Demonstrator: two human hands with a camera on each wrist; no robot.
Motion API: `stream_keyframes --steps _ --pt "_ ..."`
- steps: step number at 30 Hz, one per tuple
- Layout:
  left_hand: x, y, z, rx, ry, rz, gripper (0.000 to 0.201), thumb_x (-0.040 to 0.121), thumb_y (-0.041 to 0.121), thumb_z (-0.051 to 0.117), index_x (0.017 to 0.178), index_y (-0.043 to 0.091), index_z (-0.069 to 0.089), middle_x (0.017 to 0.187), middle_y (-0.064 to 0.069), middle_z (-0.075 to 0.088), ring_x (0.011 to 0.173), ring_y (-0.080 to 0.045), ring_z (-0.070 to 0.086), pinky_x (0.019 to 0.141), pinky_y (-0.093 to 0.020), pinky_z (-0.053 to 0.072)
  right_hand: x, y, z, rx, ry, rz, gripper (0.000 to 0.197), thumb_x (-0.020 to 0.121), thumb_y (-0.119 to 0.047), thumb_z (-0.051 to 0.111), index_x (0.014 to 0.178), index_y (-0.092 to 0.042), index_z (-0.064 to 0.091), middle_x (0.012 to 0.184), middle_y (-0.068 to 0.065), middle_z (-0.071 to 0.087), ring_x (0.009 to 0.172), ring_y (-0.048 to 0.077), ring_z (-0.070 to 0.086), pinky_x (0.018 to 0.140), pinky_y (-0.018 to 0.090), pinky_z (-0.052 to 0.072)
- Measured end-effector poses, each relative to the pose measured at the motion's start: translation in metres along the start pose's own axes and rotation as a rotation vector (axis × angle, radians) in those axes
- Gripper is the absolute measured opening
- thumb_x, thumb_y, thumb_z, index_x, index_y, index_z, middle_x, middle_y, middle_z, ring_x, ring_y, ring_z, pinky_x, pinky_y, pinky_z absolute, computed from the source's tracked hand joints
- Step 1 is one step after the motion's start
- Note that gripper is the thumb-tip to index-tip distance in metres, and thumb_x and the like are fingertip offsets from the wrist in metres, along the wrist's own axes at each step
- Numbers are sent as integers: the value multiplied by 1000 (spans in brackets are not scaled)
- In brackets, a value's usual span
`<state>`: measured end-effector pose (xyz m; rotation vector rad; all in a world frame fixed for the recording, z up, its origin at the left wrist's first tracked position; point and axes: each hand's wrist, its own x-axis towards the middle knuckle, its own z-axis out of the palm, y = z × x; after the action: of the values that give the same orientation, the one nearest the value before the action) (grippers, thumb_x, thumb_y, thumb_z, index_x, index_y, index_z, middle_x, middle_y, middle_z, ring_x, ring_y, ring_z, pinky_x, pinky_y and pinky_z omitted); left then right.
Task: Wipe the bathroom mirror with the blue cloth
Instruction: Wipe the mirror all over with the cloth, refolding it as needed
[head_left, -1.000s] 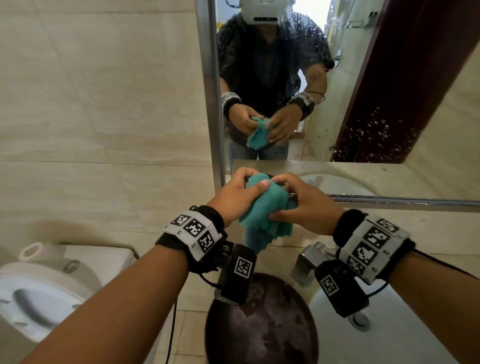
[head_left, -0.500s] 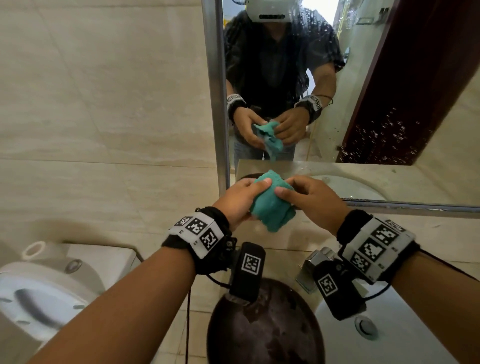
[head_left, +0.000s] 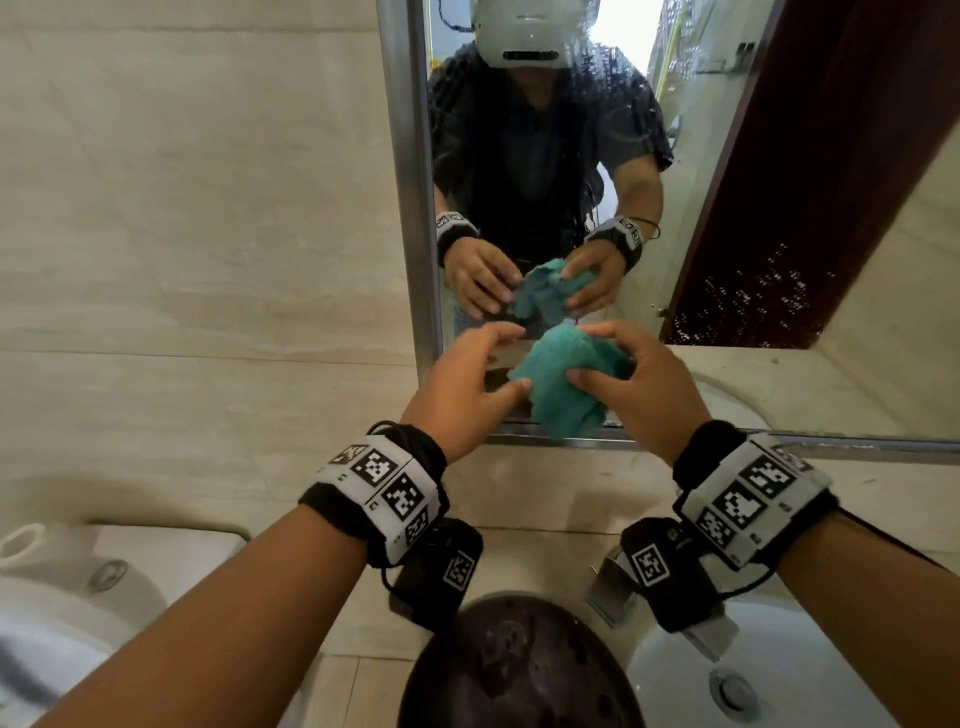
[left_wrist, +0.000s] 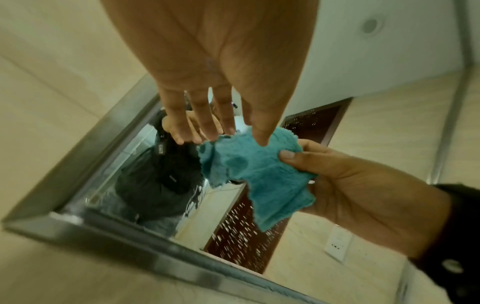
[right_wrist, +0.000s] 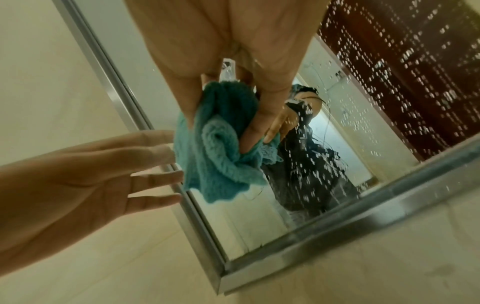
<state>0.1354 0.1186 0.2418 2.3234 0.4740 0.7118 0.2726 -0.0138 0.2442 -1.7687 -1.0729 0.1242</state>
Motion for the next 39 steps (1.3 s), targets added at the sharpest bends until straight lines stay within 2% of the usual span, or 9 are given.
stream_keyframes --steps 3,5,8,11,16,23,28,33,39 --pt "15 0 -21 411 198 231 63 80 27 71 137 20 44 144 -3 40 131 -18 37 109 -33 33 16 -14 -16 -204 262 -175 36 83 -17 68 118 -18 59 119 5 45 104 10 44 88 7 37" --pt "27 1 -31 631 254 326 83 74 31 76 144 16 35 153 -11 26 139 -27 26 114 -44 26 30 -24 -25 -256 425 -303 36 83 -19 67 118 -13 61 119 10 40 107 11 41 95 6 33" --pt "45 1 -40 849 208 308 110 71 41 77 152 17 6 158 -11 -6 146 -27 -5 118 -45 5 53 -33 -35 -312 537 -382 31 83 -24 64 114 -18 64 119 7 38 112 18 40 100 9 27" --pt "55 -8 -41 1023 196 231 126 67 52 76 151 16 -10 156 -14 -18 144 -28 -16 116 -42 -9 71 -35 -38 -418 549 -425 28 84 -21 61 111 -21 65 119 9 46 110 25 43 91 1 21" --pt "60 -17 -32 1131 230 191 133 64 56 77 150 14 -15 156 -15 -20 144 -30 -17 116 -44 -11 69 -15 -6 -687 445 -597 30 84 -26 51 100 -10 71 111 13 61 94 36 52 72 34 47" --pt "64 -26 -30 1145 291 220 122 69 44 77 151 14 -9 157 -15 -12 145 -29 -11 117 -44 -6 72 -5 -17 -971 537 -738 31 92 -37 54 117 -22 64 118 -2 62 98 23 44 76 36 35" --pt "67 -29 -28 1158 313 228 122 67 42 78 152 14 -6 157 -15 -10 145 -29 -9 117 -45 -6 74 0 -12 -871 538 -709 31 81 -24 69 110 -14 64 116 11 53 98 29 44 66 38 54" --pt "67 -29 -27 1171 331 226 123 67 43 78 151 15 -7 157 -15 -8 145 -29 -8 116 -44 -8 68 15 4 -1033 417 -636 44 82 -33 63 122 -14 57 127 11 43 105 30 39 90 44 42" --pt "67 -29 -26 1168 332 216 120 69 41 77 151 15 -7 157 -14 -10 145 -29 -8 116 -44 -8 91 -10 -29 -894 522 -818 30 86 -22 64 113 -10 65 122 13 59 105 28 38 88 38 44"
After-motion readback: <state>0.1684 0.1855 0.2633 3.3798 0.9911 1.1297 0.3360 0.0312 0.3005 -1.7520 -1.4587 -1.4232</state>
